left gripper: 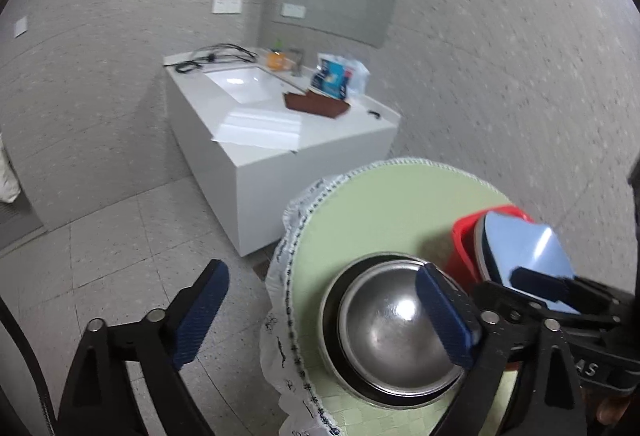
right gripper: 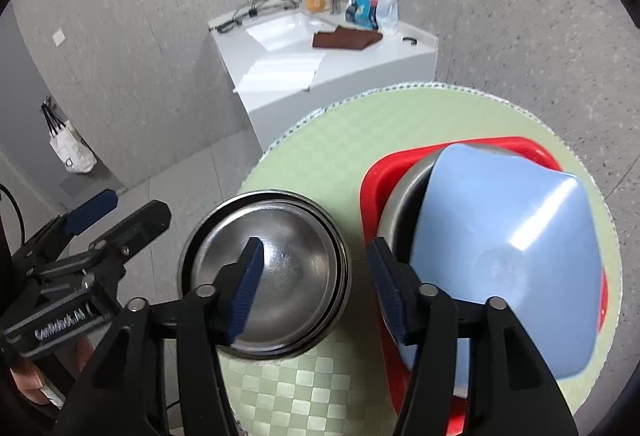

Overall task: Organize plates and bowls
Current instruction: 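Lower the held steel bowls onto the bowl stack and open both grippers, then lift both open grippers away from the stacked steel bowls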

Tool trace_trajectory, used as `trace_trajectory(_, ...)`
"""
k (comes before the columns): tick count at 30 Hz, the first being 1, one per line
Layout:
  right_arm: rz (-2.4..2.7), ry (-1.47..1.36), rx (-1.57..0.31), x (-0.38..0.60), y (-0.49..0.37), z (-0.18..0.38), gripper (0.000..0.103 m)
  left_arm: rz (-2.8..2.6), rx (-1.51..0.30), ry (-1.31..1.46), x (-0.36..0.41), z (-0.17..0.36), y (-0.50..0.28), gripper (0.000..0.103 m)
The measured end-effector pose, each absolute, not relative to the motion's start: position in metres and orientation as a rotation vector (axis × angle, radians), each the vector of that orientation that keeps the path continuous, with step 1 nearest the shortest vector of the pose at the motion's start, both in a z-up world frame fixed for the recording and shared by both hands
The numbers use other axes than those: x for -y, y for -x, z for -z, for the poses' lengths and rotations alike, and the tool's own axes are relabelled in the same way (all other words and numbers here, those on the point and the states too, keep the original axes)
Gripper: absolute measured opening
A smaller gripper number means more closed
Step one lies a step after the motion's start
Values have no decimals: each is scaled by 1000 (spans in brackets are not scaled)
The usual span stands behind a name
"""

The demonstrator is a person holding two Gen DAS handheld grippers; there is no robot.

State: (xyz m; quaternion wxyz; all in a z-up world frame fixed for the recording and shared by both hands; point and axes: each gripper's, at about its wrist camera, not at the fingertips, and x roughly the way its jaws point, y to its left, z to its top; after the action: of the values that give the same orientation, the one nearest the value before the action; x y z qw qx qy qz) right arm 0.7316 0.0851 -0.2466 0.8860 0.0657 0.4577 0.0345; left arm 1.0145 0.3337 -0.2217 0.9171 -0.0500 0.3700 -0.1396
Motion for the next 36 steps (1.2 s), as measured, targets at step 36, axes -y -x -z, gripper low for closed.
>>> trace_trajectory(36, 196, -433, -882, -111, -681, 276, 71, 535, -843, -158, -317, 257, -1094, 102)
